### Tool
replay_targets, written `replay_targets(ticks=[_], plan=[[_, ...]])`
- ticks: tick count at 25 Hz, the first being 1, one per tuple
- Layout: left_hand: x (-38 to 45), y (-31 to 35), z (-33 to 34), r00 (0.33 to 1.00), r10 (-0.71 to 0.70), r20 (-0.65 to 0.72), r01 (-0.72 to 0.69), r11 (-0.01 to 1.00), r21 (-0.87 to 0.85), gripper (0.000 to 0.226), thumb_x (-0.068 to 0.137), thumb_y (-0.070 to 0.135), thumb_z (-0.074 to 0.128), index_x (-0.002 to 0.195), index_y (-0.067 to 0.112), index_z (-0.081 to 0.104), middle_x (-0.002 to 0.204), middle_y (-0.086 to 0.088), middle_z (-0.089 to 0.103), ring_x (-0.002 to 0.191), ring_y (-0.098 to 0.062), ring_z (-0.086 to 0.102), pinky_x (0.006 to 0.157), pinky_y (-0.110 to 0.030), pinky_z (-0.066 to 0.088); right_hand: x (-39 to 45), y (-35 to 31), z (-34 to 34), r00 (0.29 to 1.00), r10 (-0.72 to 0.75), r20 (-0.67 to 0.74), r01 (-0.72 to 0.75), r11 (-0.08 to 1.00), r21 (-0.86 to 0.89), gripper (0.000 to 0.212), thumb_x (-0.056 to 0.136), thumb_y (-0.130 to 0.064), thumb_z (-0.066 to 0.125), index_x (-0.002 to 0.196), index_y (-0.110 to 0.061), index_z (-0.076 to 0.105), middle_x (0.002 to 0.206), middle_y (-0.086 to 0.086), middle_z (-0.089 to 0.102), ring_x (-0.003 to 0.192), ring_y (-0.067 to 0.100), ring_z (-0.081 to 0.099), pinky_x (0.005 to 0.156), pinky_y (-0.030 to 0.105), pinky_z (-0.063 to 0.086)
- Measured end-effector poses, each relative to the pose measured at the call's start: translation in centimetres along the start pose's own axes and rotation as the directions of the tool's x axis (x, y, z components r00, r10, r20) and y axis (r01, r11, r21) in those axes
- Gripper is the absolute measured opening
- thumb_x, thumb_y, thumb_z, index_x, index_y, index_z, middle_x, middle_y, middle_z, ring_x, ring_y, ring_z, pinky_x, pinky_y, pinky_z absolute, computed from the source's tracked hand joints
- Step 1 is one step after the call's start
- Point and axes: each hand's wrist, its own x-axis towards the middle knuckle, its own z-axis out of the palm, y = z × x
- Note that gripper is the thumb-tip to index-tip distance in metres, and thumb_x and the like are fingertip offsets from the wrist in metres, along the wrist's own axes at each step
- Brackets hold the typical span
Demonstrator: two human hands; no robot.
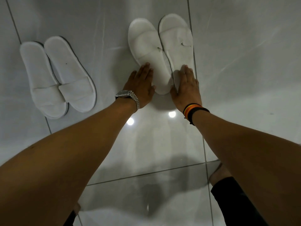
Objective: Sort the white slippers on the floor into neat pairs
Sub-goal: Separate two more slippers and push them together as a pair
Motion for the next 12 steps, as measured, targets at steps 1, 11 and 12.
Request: replay_targets(ticks=[1, 11, 12], plan=[[0.2, 0.1, -0.6, 0.991, 0.074, -0.109, -0.07, 0.997, 0.045, 0.062, 0.101, 0.021, 0.038, 0.158, 0.005, 0.02, 0.167, -0.016, 0.009, 0.155, -0.031, 0.01, 0.124, -0.048, 0.019, 0.0, -0.4, -0.1, 0.999, 0.016, -0.034, -0.016, 1.0, -0.018, 0.069, 0.094, -0.025, 0.056, 0.152, -0.013, 0.021, 0.163, 0.011, 0.013, 0.15, 0.03, 0.01, 0.12, 0.055, 0.02], [13.2, 0.9, -8.7, 0.91, 0.3, 0.287, -0.415, 0.691, 0.592, 0.124, 0.069, 0.03, 0.089, 0.16, 0.018, 0.006, 0.169, -0.01, -0.003, 0.154, -0.036, 0.007, 0.124, -0.051, 0.015, 2.4, -1.7, 2.6, 0.995, 0.095, 0.021, -0.089, 0.977, -0.192, 0.09, 0.083, -0.047, 0.071, 0.15, -0.015, 0.022, 0.162, 0.02, 0.008, 0.149, 0.04, 0.006, 0.117, 0.061, 0.018], [13.0, 0.8, -8.6, 0.925, 0.292, 0.243, -0.38, 0.74, 0.555, 0.125, 0.064, 0.032, 0.091, 0.16, 0.017, 0.012, 0.169, -0.011, 0.001, 0.153, -0.037, 0.011, 0.123, -0.051, 0.018, 2.8, -0.9, 1.8, 0.999, 0.037, 0.029, -0.03, 0.977, -0.21, 0.087, 0.082, -0.043, 0.074, 0.149, -0.016, 0.025, 0.162, 0.018, 0.01, 0.149, 0.039, 0.007, 0.118, 0.061, 0.017]])
